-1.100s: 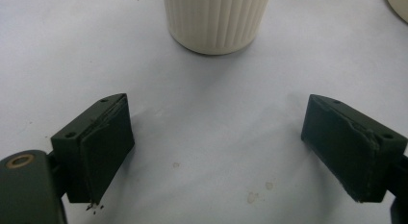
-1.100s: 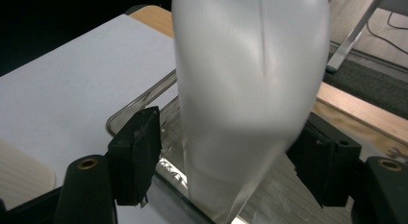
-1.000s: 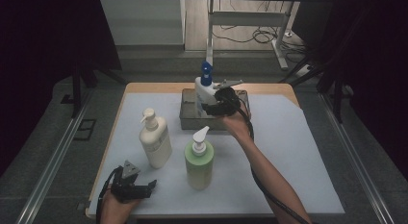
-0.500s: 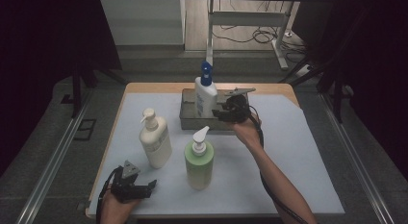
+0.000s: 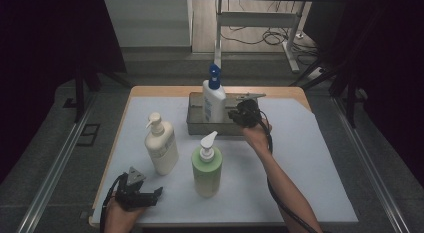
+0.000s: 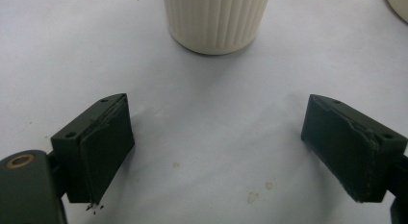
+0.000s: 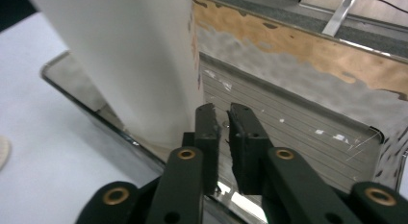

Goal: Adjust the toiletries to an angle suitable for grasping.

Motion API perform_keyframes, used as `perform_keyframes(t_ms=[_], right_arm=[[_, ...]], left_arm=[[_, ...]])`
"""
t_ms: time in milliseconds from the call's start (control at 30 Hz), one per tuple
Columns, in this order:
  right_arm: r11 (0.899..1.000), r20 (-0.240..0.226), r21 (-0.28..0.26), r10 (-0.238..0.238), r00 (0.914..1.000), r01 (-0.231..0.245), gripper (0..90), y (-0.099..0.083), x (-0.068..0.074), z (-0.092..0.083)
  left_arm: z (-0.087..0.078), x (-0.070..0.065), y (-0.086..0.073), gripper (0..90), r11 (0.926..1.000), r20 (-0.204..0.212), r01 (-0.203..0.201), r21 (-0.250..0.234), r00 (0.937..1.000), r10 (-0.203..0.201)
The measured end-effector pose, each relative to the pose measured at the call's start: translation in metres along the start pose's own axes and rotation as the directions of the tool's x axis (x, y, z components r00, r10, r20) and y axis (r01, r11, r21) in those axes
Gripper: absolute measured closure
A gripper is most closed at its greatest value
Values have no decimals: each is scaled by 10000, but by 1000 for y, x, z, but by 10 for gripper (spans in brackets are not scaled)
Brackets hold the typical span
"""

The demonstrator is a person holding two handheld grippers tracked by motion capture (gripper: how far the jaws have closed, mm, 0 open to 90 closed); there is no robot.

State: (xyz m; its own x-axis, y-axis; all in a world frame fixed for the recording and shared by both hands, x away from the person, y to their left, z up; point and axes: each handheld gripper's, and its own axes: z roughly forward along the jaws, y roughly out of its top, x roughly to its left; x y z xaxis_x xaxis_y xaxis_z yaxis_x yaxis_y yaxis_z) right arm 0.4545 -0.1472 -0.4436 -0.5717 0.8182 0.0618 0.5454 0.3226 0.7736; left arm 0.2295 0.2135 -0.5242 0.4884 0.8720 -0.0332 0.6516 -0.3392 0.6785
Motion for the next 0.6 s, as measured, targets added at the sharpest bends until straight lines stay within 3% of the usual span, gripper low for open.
perform_keyframes(t_ms=[200, 500, 600], right_arm=[[9993, 223, 364, 89, 9997, -97, 882, 4, 0, 17], [9966, 147, 588, 571, 9983, -578, 894, 14, 1, 33], [9966, 162, 703, 425, 9990, -435, 894, 15, 1, 37]], left_arm=[[0, 0, 0, 104, 10000, -1, 3, 1, 10000, -3], [0, 0, 0, 104, 10000, 3, 3, -1, 10000, -3], [0, 0, 0, 104, 10000, -1, 5, -4, 10000, -5]])
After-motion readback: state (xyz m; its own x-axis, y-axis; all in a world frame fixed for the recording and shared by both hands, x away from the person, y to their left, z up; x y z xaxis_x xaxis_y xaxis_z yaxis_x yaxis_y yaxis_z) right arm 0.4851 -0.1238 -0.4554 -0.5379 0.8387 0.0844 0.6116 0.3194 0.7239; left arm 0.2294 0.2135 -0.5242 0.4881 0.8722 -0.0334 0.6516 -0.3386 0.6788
